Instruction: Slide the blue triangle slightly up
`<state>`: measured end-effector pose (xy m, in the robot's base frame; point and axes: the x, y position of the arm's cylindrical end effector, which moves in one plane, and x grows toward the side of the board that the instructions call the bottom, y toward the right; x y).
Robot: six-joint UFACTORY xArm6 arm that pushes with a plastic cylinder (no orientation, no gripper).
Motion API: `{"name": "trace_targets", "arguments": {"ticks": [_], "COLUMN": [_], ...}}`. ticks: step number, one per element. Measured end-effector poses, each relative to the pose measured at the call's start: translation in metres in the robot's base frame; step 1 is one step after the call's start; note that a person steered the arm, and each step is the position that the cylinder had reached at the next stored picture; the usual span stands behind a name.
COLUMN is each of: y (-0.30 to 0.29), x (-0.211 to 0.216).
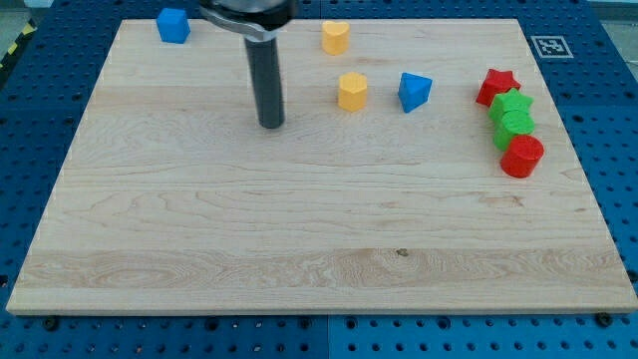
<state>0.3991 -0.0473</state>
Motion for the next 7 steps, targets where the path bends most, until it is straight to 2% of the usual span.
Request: {"name": "trace_targets", "arguments": {"ticks": [2,3,7], "y": [0.124,0.159,0.161], "x": [0.017,0.017,-0.069]}}
